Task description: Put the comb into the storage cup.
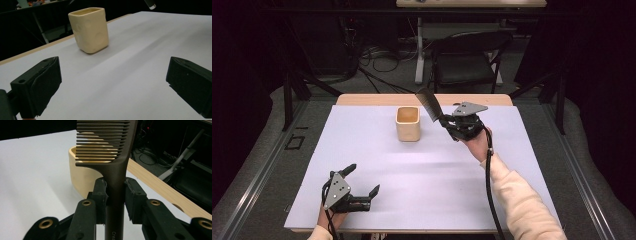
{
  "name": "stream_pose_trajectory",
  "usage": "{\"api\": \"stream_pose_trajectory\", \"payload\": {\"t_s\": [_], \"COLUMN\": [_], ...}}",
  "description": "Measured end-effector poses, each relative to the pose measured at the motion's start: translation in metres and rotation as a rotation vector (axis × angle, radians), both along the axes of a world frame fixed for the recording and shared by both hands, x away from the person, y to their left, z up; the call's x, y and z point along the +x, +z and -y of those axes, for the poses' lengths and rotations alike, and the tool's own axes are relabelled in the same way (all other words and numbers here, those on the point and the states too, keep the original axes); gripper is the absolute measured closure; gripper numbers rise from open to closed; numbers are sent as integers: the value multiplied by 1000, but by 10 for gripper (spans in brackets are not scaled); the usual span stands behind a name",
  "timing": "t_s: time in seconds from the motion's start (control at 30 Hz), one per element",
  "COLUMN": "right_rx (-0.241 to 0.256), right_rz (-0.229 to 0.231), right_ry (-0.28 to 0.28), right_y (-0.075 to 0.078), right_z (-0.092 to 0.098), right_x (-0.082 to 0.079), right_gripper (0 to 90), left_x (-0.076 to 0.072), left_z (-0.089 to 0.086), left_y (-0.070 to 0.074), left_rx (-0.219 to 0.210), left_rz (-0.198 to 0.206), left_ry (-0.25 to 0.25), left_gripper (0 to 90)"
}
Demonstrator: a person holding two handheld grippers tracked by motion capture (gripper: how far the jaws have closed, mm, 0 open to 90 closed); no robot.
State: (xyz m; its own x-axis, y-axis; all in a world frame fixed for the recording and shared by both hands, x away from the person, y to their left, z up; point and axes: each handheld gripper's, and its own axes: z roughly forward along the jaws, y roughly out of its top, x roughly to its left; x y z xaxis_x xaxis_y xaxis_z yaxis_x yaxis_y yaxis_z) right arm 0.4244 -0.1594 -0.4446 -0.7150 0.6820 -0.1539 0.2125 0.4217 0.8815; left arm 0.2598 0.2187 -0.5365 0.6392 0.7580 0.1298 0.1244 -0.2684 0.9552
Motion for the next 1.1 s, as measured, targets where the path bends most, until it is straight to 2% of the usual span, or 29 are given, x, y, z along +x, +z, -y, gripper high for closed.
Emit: {"api": "stream_pose_trajectory", "payload": {"t_s": [0.13,0.67,1.0,1.1], "right_rx": [14,18,11,23], "right_rz": [1,25,41,35], "right_ry": [-5,-24,-18,-17], "right_y": [2,11,16,17], "right_z": [-1,-6,-15,-15], "right_x": [4,13,19,20], "right_gripper": [721,721,721,721], "left_x": [0,0,0,0], "left_z": [0,0,0,-1], "left_y": [0,0,0,0], "left_rx": [2,-1,-2,-1], "left_rz": [1,0,-1,2], "left_ry": [0,-3,-2,-3], "left_gripper": [1,2,2,1]}}
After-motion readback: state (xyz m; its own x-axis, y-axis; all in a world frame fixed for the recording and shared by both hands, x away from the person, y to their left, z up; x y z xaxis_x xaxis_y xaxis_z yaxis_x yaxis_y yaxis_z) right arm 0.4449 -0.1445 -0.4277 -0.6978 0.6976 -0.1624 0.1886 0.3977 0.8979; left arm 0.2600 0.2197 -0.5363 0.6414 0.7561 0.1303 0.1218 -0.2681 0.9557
